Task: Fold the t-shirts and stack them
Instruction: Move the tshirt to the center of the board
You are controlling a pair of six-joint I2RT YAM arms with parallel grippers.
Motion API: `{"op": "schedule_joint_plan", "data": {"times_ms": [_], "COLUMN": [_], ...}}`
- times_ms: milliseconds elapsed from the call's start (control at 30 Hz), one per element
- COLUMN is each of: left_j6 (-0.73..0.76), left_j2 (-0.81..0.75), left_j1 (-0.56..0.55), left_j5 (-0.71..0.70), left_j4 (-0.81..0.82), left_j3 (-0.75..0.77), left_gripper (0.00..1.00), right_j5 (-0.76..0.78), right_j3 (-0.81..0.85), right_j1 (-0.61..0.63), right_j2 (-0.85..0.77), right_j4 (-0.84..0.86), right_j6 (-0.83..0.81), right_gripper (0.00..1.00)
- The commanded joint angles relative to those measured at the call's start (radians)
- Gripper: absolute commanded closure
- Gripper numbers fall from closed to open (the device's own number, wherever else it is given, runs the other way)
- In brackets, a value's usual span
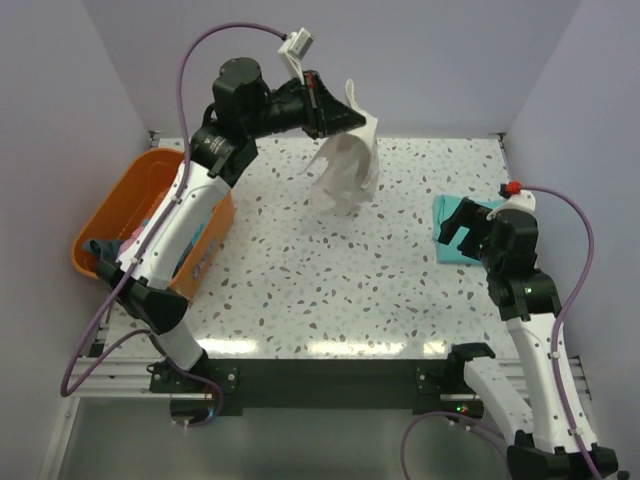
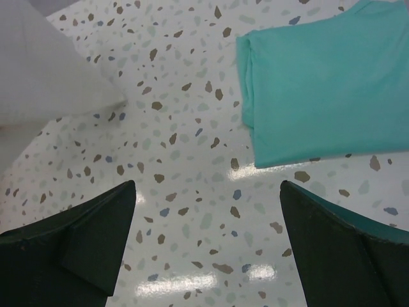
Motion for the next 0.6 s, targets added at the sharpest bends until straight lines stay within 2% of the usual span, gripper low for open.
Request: {"op": "schedule_joint_plan", "data": {"times_ms": [0,167,267,300,367,400,433,467,500,567], "left_j6": [0.056,0.102,0.156,0.162,0.191,0.188,0.181,0.176,0.172,0.130], "left_j2": [-0.064,-0.109,-0.164,-0.176,-0.213,-0.230,-0.236,-0.241,-0.244,-0.256], "left_j1": [-0.076,-0.099,-0.099,-0.099,-0.096,-0.092,-0.087,-0.060,-0.040,0.012], "left_j5": [-0.047,-0.117,-0.365,-0.521,-0.657,-0.805,-0.850,-0.872,-0.871,-0.836], "left_j4": [0.043,-0.038,-0.159,-0.185,-0.225,-0.233,-0.242,-0.247,-0.248,-0.257], "left_j3": [0.071,0.058,-0.023,-0.084,-0.172,-0.280,-0.339,-0.396,-0.507,-0.606], "left_gripper": [1.00,1.00,1.00,1.00,1.00,0.92,0.76,0.31,0.00,0.00], "right_j5": [0.081,0.112,0.141,0.153,0.173,0.173,0.173,0.162,0.152,0.132], "right_j3": [0.033,0.045,0.053,0.061,0.073,0.076,0.076,0.073,0.061,0.052], "right_j1": [0.000,0.000,0.001,0.001,0.001,0.001,0.001,0.001,0.001,0.001], "right_j2": [-0.014,-0.013,-0.022,-0.027,-0.033,-0.033,-0.039,-0.042,-0.042,-0.027], "right_j4": [-0.025,-0.074,-0.103,-0.111,-0.143,-0.151,-0.160,-0.162,-0.159,-0.162], "right_j6": [0.030,0.041,0.047,0.050,0.059,0.061,0.068,0.071,0.070,0.068], "right_gripper": [0.01,0.01,0.01,0.01,0.01,0.01,0.01,0.01,0.01,0.01]}}
